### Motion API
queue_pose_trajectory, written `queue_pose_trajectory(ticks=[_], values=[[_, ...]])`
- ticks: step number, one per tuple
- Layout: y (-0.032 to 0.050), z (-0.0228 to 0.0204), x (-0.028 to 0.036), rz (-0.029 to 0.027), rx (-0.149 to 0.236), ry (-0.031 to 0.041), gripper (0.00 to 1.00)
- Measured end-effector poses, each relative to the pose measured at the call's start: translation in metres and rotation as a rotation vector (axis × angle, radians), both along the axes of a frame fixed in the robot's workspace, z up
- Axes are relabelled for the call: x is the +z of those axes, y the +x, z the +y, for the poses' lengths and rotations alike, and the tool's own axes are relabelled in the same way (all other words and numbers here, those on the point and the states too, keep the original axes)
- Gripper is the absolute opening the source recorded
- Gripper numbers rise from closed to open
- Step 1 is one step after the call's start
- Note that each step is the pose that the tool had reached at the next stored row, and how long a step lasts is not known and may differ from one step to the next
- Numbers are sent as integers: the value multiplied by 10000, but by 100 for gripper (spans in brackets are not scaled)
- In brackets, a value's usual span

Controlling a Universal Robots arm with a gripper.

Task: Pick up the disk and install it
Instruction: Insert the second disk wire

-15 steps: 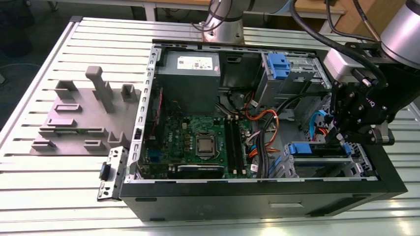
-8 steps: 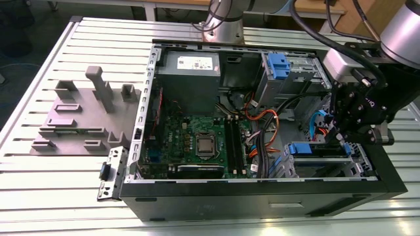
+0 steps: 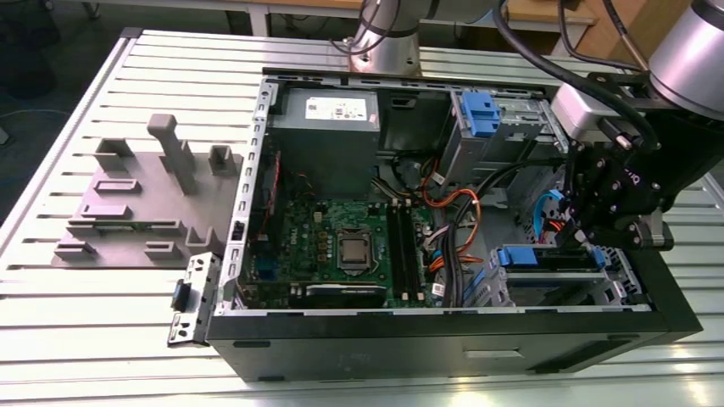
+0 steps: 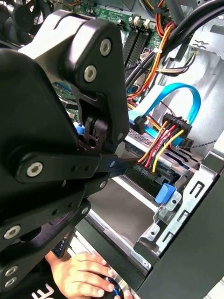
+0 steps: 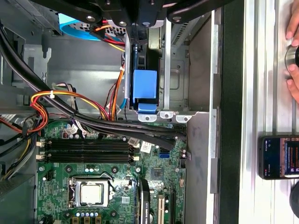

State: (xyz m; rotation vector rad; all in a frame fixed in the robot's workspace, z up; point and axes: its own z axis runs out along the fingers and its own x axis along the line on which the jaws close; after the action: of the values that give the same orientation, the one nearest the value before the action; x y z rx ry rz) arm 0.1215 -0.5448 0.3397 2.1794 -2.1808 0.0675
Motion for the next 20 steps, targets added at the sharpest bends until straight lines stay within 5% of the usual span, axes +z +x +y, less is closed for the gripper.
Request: queue_pose_trajectory(ticks=[20], values=[[-62, 0, -1, 0, 0, 0, 11]])
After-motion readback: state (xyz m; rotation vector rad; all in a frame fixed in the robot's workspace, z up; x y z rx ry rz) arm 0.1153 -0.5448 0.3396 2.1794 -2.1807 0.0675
